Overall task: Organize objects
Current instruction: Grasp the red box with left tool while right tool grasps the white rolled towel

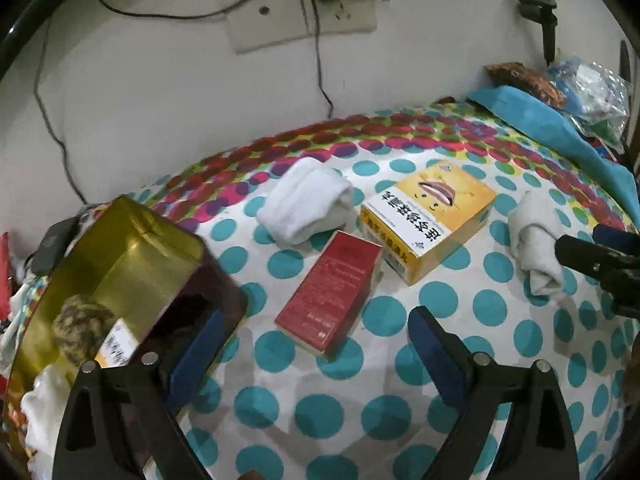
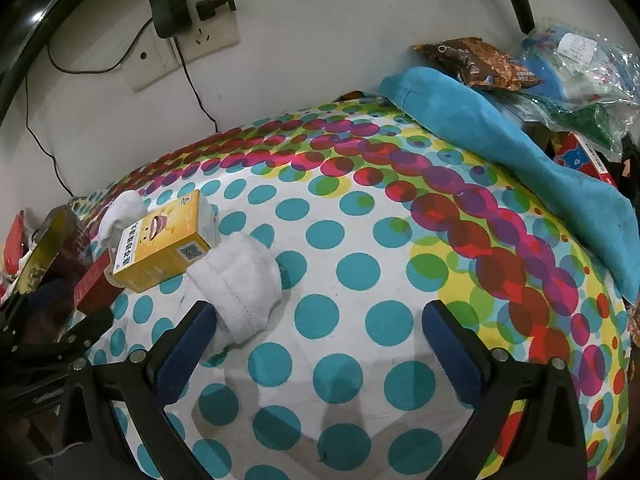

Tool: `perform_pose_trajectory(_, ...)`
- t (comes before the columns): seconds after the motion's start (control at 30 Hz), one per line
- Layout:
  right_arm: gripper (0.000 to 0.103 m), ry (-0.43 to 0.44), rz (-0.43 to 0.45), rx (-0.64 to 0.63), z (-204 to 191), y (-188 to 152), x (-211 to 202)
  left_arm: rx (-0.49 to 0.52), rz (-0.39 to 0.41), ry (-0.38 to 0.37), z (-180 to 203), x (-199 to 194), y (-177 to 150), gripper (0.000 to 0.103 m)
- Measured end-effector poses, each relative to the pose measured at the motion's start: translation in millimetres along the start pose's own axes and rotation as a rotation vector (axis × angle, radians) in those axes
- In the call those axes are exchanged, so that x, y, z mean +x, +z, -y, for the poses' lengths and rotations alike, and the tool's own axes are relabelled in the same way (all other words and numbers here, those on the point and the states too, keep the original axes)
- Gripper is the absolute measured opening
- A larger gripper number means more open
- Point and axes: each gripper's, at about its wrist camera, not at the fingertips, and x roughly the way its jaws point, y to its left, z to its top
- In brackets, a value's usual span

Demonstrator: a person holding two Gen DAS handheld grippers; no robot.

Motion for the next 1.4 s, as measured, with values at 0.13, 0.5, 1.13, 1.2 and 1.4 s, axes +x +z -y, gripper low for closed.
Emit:
perform_pose_trajectory(0.13,0.102,-0.002,-0.001,-0.002,-1,-1,0,0.041,-0.005,-0.025,5,7,6,0.079)
perform_pose_trajectory(0.5,0.103,-0.004,-0.002,-0.003,-1,-1,1,-0.04,0.035,-0.092,5,-14,1,0.029)
perform_pose_trajectory(1.13,0.097,0.029,0.04,-0.28,-58,-10,-2,-0.162,0.148,-0.108,14,-165,-97,0.029)
perform_pose_trajectory(1.2,0.077,-0.003,0.006,-0.306,-66,-8,9,-0.168,0.146,-0.111,13,-164,-102,0.029)
perform_pose_trajectory(1.4,0.032,-0.005,-0.002,-0.296,-70,-4,3,-0.253,0.189,-0.076,-9,-173,-109,0.029)
